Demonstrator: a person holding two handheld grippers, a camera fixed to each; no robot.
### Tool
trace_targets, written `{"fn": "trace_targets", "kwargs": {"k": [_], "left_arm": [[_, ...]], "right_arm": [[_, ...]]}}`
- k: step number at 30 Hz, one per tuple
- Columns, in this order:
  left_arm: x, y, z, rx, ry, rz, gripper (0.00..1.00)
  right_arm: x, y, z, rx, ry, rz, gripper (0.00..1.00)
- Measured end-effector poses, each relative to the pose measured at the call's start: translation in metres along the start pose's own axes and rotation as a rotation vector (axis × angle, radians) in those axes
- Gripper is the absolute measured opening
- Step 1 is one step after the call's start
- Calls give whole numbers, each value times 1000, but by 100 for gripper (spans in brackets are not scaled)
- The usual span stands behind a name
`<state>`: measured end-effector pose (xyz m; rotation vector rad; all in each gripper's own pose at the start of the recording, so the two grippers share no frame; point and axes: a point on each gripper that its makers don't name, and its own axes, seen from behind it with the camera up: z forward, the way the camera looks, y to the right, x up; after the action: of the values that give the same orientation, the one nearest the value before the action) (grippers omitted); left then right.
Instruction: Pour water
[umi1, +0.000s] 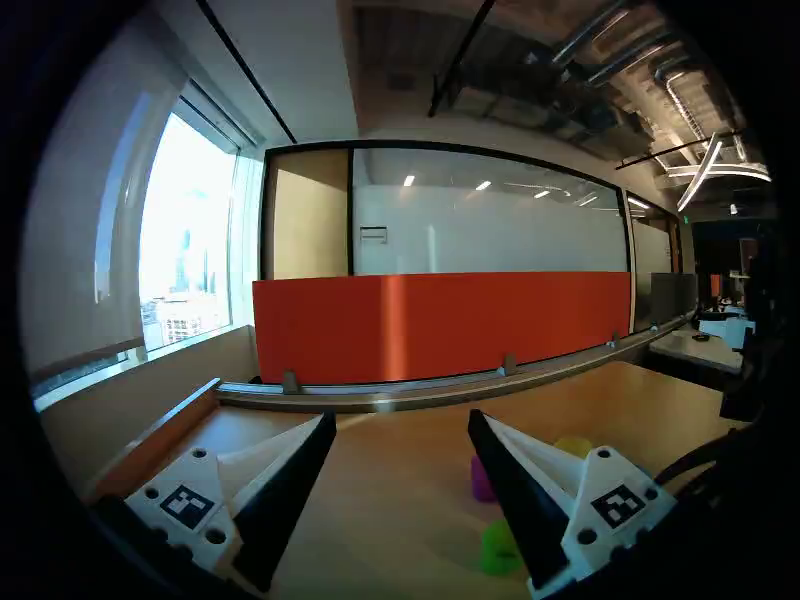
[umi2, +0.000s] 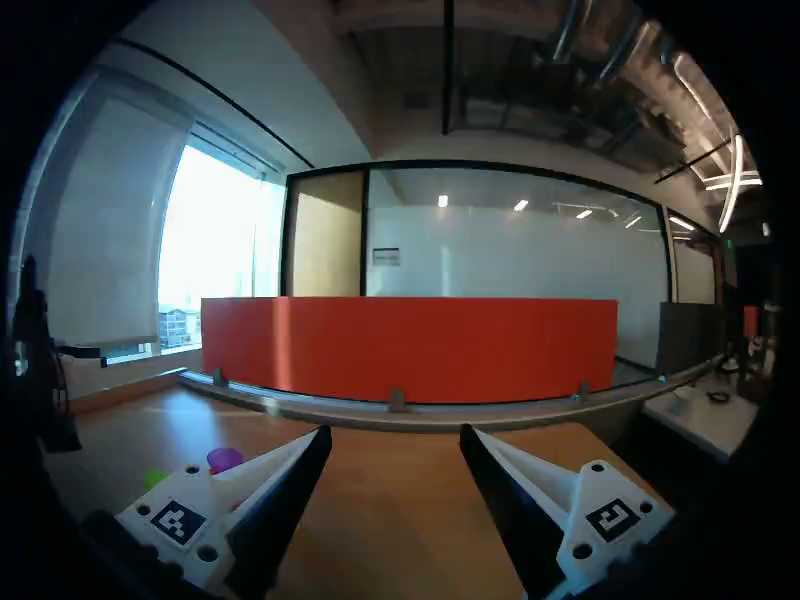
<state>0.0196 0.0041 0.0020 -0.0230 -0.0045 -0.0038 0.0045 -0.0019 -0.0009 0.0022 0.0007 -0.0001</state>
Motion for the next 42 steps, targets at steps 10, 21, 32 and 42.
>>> {"fn": "trace_targets", "kwargs": {"k": [10,21,32,42], "left_arm": [[16,22,7,-129,-31,-12,99],[24,49,13,-288,-28,-51,98],[28,80,9,-456,-22,-88,99],[19,82,9,-502,-47,-55,99]], "right_arm": [[15,-14,-1,51,-13,-6,99],[23,-55,1,248,-10,-72,99],[34,-117,-16,542,-21,24,99],[25,-118,-11,568,-64,28,99]]}}
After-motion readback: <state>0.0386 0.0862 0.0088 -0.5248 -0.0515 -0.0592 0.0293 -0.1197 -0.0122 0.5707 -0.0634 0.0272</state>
